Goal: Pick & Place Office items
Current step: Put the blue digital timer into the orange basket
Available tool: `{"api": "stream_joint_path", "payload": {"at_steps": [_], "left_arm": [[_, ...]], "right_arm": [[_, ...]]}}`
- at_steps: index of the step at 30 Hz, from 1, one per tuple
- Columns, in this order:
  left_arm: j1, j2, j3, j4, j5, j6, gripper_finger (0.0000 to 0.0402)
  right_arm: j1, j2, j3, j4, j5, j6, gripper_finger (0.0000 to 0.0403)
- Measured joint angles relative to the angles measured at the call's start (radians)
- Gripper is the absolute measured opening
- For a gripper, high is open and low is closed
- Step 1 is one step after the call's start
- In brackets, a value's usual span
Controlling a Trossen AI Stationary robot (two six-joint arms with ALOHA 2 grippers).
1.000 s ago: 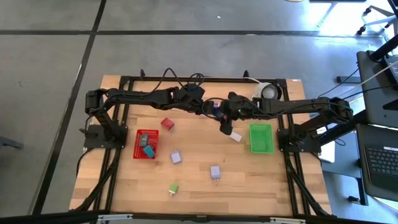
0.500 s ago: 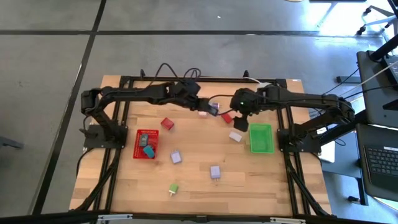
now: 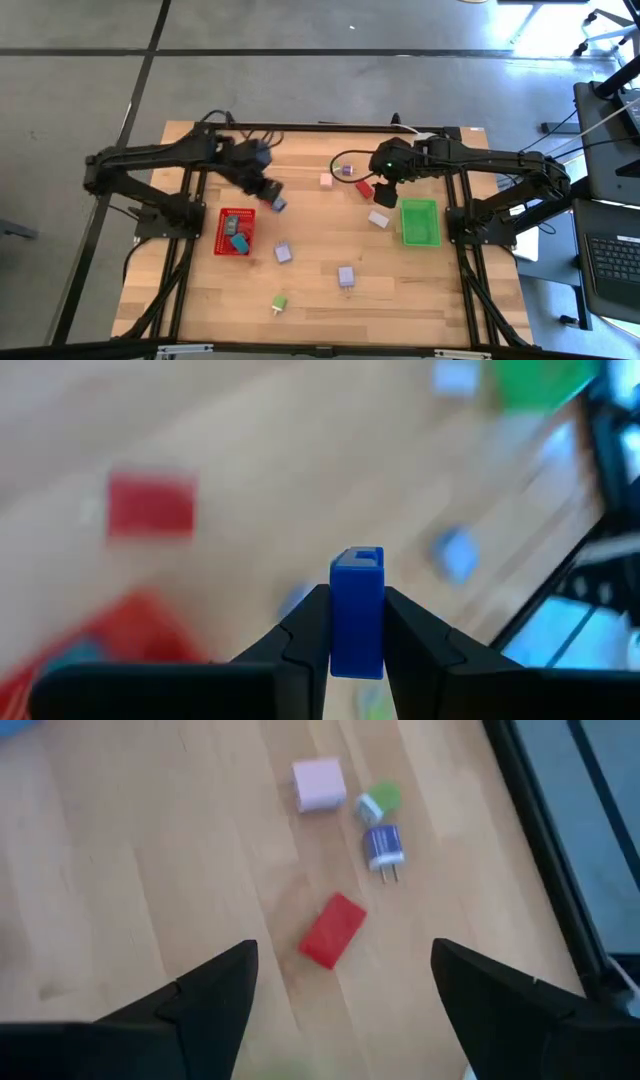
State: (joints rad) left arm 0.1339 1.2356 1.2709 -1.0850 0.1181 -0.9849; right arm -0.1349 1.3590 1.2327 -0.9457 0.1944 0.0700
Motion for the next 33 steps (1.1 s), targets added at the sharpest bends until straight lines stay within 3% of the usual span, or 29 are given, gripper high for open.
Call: {"api": "stream_joint_path", "payload": {"at_steps": [6, 9, 18, 28, 33], "left_arm": [[-0.155, -0.059, -0.003, -0.345, 0.000, -0.242, 0.0070], [-0.221, -0.058, -0.004, -0.439, -0.009, -0.340, 0.0070], [-0.288, 0.036, -0.004, -0.485, -0.227, -0.387, 0.0070], [-0.274, 0.151, -0.017, -0.476, -0.277, -0.246, 0.0070], [-0.240, 0.106, -0.181, -0.362, -0.210, -0.220, 0.0070]], "right_arm": [[0.000, 0.000, 0.000, 0.104, 0.000, 0.000, 0.0299], [-0.001, 0.000, 0.000, 0.145, 0.000, -0.001, 0.0299], [-0.004, 0.000, 0.000, 0.224, 0.000, -0.007, 0.0300], [-0.004, 0.001, 0.000, 0.221, 0.000, 0.024, 0.0300], [-0.004, 0.001, 0.000, 0.220, 0.000, 0.024, 0.0300]]}}
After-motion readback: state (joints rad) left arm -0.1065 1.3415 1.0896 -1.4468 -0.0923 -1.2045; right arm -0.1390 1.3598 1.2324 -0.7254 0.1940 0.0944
